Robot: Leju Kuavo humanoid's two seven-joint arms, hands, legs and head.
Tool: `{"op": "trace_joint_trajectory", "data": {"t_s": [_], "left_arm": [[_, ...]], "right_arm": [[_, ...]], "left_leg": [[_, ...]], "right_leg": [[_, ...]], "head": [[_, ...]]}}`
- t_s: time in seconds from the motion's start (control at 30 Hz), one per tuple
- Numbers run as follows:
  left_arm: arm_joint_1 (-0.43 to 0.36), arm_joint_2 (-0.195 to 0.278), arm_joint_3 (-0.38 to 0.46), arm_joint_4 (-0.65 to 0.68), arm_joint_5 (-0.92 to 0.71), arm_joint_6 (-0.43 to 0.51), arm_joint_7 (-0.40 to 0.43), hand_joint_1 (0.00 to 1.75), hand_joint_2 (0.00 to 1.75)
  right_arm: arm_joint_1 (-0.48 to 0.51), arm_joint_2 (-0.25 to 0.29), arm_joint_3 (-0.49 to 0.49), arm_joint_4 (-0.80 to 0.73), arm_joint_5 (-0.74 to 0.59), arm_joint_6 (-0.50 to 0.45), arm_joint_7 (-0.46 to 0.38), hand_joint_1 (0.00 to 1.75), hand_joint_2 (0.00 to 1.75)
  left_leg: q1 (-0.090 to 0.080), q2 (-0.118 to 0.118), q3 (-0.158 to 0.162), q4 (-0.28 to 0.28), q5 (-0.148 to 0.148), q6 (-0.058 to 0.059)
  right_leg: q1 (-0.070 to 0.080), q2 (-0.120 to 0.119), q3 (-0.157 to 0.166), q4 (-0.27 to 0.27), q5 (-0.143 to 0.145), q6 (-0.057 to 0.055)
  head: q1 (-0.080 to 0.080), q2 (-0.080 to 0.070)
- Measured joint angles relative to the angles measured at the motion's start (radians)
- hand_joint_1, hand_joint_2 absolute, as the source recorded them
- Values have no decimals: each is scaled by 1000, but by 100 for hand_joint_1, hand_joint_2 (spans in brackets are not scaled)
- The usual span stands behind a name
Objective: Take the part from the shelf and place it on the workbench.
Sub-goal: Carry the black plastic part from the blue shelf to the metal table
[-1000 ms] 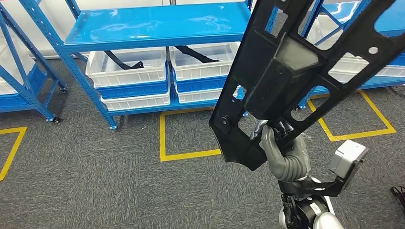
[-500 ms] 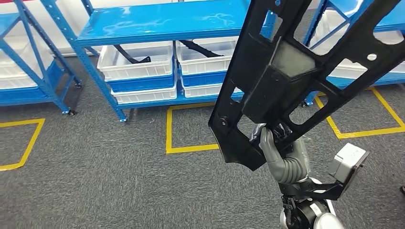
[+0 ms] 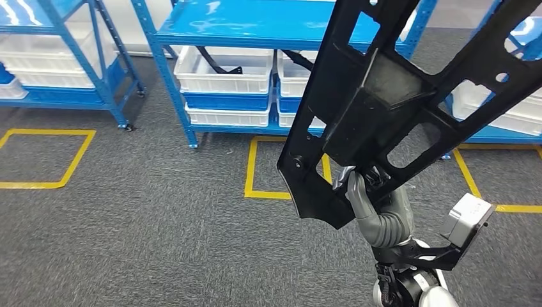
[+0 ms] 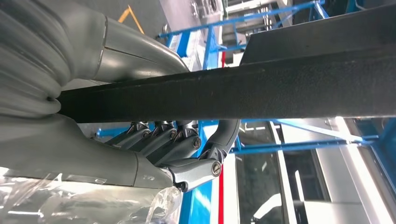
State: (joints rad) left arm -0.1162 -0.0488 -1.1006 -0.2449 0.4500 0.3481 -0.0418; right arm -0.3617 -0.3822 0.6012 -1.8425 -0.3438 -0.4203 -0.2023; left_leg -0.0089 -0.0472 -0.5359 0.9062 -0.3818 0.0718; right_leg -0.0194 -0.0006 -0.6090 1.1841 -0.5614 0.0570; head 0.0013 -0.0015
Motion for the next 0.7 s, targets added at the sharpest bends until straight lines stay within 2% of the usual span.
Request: {"op": "trace_joint_trajectory", "data": {"t_s": [0.03,0.1,0.13,0.17,0.23,0.27,0.3,0.33,0.4,0.43,0.47,0.5,0.53,0.57,0.63,0.67,0.7], "left_arm": [[0,0,0,0,0,-1,0,0,175],[-2,0,0,0,-1,-2,2,0,175],[-3,0,0,0,-1,-2,2,0,175],[-3,0,0,0,-2,-2,3,0,175],[0,0,0,0,-2,-2,4,0,175],[2,0,0,0,-2,-2,4,0,175],[2,0,0,0,-2,-3,4,0,175],[2,0,-1,0,-2,-3,5,0,175],[0,0,-2,0,-2,-3,5,0,175],[-1,0,-3,0,-2,-3,5,0,175],[0,0,-4,0,-2,-3,5,0,175],[0,0,-5,0,-1,-3,5,0,175],[1,0,-6,0,-1,-3,4,0,175],[1,1,-7,0,0,-3,4,0,175],[-1,1,-7,0,1,-4,4,0,175],[-2,1,-8,0,1,-4,3,0,175],[-2,0,-8,0,1,-5,3,0,175]], "right_arm": [[0,0,0,0,0,2,0,175,175],[-2,0,0,0,1,7,0,175,175],[-3,0,0,0,1,9,0,175,175],[-5,0,0,0,1,11,1,175,175],[-7,3,1,0,1,15,1,175,175],[-8,4,2,0,1,16,1,175,175],[-10,5,2,0,1,16,1,175,175],[-11,6,2,0,1,17,1,175,175],[-13,6,2,0,1,19,2,175,175],[-13,7,3,0,1,20,2,175,175],[-13,8,4,0,1,22,2,175,175],[-13,9,5,0,1,24,3,175,175],[-14,10,7,0,2,28,3,175,175],[-15,12,9,0,3,33,4,175,175],[-18,14,13,0,9,44,5,175,175],[-20,14,16,0,13,49,7,175,175],[-21,15,19,0,18,55,8,175,175]], "left_leg": [[0,-11,-2,4,1,-2],[-3,-31,-12,15,3,-8],[-4,-39,-19,19,5,-13],[-4,-49,-26,21,9,-20],[-1,-61,-36,23,14,-32],[0,-58,-40,27,12,-36],[0,-42,-48,43,-1,-41],[2,-19,-64,79,-25,-46],[7,18,-124,214,-96,-60],[11,25,-156,288,-127,-66],[15,29,-176,337,-143,-70],[19,31,-176,345,-140,-74],[21,36,-153,307,-118,-76],[22,49,-112,235,-86,-76],[17,95,-32,84,-35,-69],[13,111,-12,42,-24,-63],[8,116,-9,27,-23,-57]], "right_leg": [[-1,13,40,-77,39,-2],[-3,50,105,-211,85,-7],[-3,61,117,-241,92,-9],[-1,60,116,-247,90,-12],[-2,38,111,-247,97,-23],[-4,28,110,-248,101,-28],[-6,19,109,-250,104,-33],[-6,10,108,-250,106,-37],[-6,-10,104,-250,107,-41],[-5,-22,101,-250,108,-42],[-6,-34,99,-250,109,-42],[-6,-45,99,-249,109,-42],[-7,-56,99,-249,108,-41],[-8,-67,101,-249,108,-39],[-4,-87,104,-248,105,-30],[-1,-95,105,-248,104,-25],[2,-104,105,-248,103,-19]], "head": [[0,0],[0,0],[0,0],[0,0],[0,0],[0,0],[-1,0],[-2,0],[-4,0],[-4,0],[-5,0],[-4,0],[-5,0],[-5,0],[-4,0],[-3,0],[-2,0]]}}
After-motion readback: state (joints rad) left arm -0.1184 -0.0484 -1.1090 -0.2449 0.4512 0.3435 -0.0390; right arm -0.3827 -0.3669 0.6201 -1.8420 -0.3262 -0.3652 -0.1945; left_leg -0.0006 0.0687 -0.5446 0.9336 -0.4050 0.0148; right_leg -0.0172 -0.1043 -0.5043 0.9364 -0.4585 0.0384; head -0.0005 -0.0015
